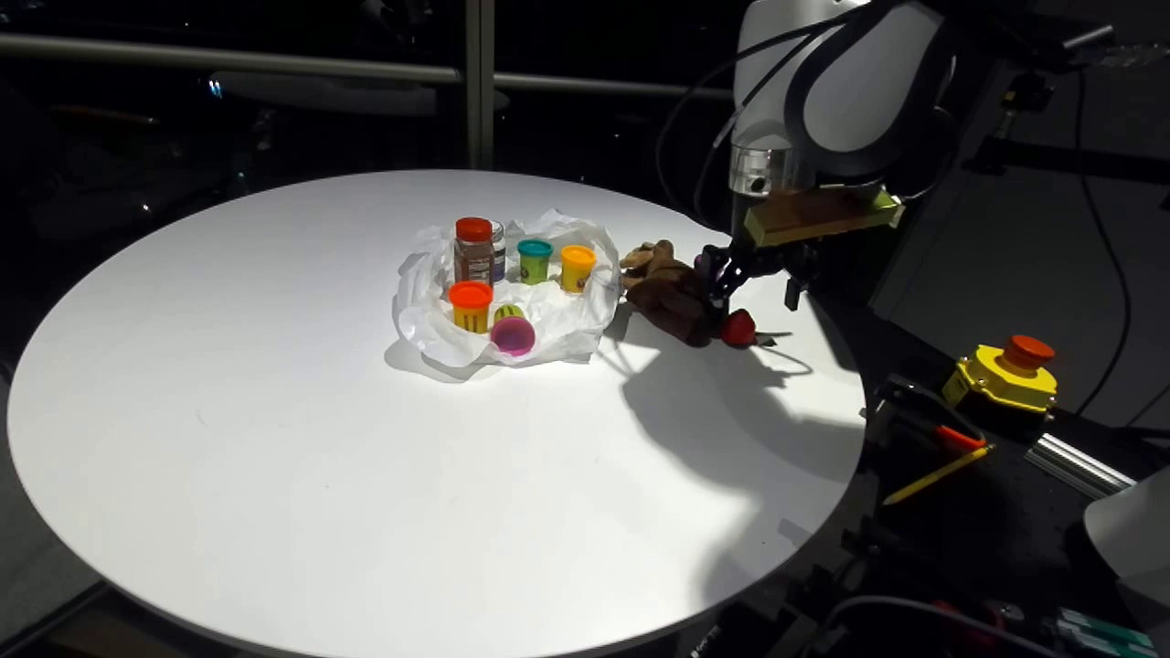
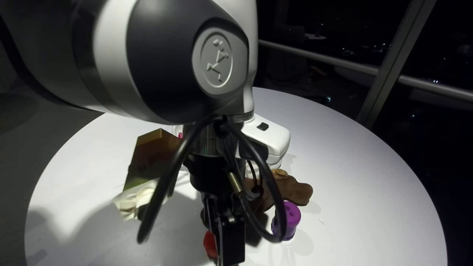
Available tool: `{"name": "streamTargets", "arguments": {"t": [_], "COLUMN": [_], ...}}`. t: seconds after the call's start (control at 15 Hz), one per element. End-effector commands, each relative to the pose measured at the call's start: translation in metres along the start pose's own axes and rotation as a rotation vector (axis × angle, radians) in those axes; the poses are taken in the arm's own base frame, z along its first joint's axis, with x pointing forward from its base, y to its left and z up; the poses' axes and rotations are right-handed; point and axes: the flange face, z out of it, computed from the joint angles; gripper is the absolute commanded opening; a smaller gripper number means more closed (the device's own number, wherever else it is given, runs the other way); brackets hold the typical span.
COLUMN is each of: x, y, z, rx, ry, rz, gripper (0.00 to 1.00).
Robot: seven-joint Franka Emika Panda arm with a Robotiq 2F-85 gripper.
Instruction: Pick up all the objects surrounding the white plate and arrange them on the plate
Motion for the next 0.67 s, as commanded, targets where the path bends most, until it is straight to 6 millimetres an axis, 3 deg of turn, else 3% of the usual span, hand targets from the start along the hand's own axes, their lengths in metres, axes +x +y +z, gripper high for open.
{"name": "streamTargets", "arguments": {"t": [0.0,0.6], "x": [0.003,0.012], "y": [0.002,-0.019], "z": [0.004,0.019], "rx": [0.031,0.108], "ry": [-0.024,-0.069], "rz": [-0.045,-0.172], "gripper": [1.00,1.00]}}
